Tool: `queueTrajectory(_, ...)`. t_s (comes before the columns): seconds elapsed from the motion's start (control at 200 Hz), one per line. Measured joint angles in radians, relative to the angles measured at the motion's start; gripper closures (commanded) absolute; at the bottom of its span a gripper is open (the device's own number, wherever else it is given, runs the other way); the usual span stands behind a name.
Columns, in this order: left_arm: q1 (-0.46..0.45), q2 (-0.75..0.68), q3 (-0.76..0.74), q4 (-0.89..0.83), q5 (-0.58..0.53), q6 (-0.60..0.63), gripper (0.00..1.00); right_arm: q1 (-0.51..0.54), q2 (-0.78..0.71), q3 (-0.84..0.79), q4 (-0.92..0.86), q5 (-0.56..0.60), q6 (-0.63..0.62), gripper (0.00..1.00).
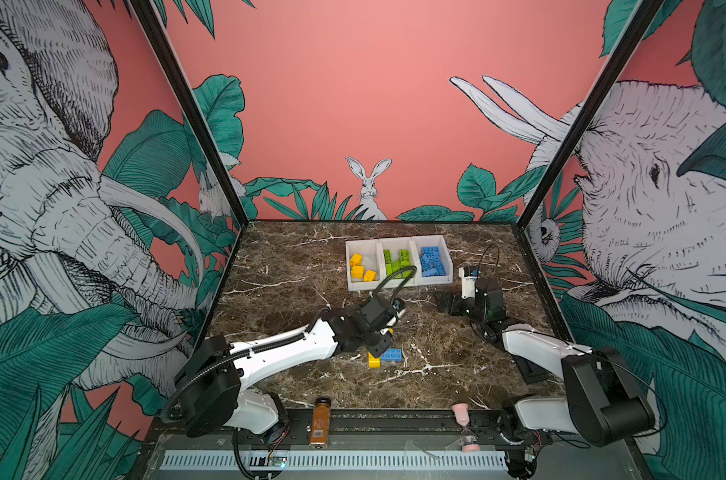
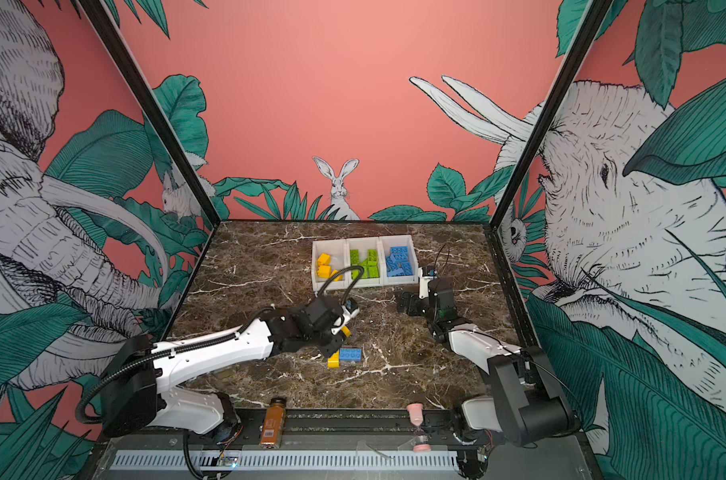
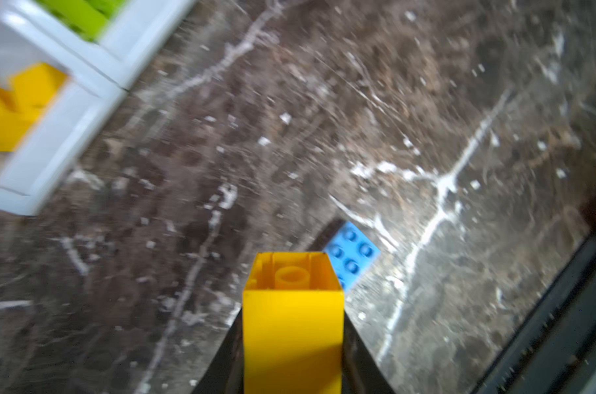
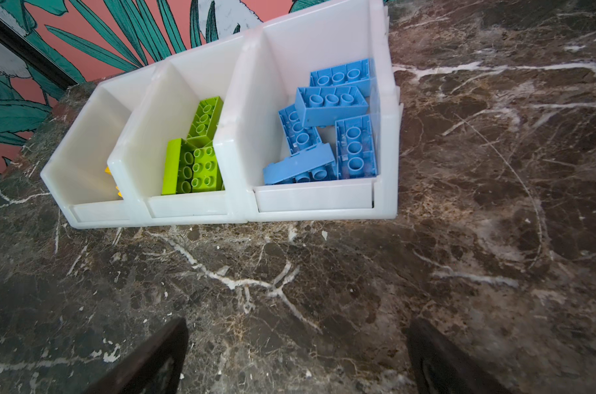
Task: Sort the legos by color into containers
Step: 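Carry the yellow brick into the yellow compartment and open the left gripper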
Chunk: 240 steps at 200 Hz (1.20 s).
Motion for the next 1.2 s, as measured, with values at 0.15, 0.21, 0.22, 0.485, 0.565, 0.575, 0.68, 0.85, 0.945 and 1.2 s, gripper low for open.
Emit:
queueTrajectory(0.15,0.174,0.087,0.163,0.007,0.015,0.102,0.79,0.000,0.000,0.000,-0.005,0.000,0.000,0.02)
queueTrajectory(0.21,0.229,0.148,0.222,0.035,0.035,0.140,0.79,0.000,0.000,0.000,-0.006,0.001,0.000,0.02)
queueTrajectory(0.22,0.238,0.158,0.233,0.039,0.041,0.145,0.79,0.000,0.000,0.000,-0.006,0.001,0.000,0.02)
queueTrajectory(0.485,0.399,0.528,0.571,0.039,0.090,0.254,0.79,0.000,-0.028,0.000,-0.007,0.005,0.000,0.02)
queueTrajectory(0.565,0.431,0.588,0.621,0.038,0.115,0.256,0.77,0.000,-0.037,0.000,-0.007,0.009,0.000,0.02)
queueTrajectory(0.575,0.434,0.594,0.624,0.038,0.118,0.257,0.77,0.000,-0.038,0.000,-0.007,0.009,0.000,0.02)
queueTrajectory(0.68,0.459,0.628,0.648,0.036,0.135,0.265,0.76,0.000,-0.043,0.000,-0.007,0.012,0.000,0.02)
queueTrajectory(0.85,0.463,0.652,0.677,0.035,0.153,0.268,0.50,0.000,-0.043,0.000,-0.008,0.012,0.000,0.02)
queueTrajectory(0.945,0.462,0.655,0.686,0.034,0.155,0.282,0.29,0.000,-0.043,0.000,-0.009,0.012,0.000,0.02)
queueTrajectory(1.2,0.459,0.650,0.690,0.006,0.135,0.289,0.18,0.000,-0.045,0.000,-0.014,0.019,0.000,0.02)
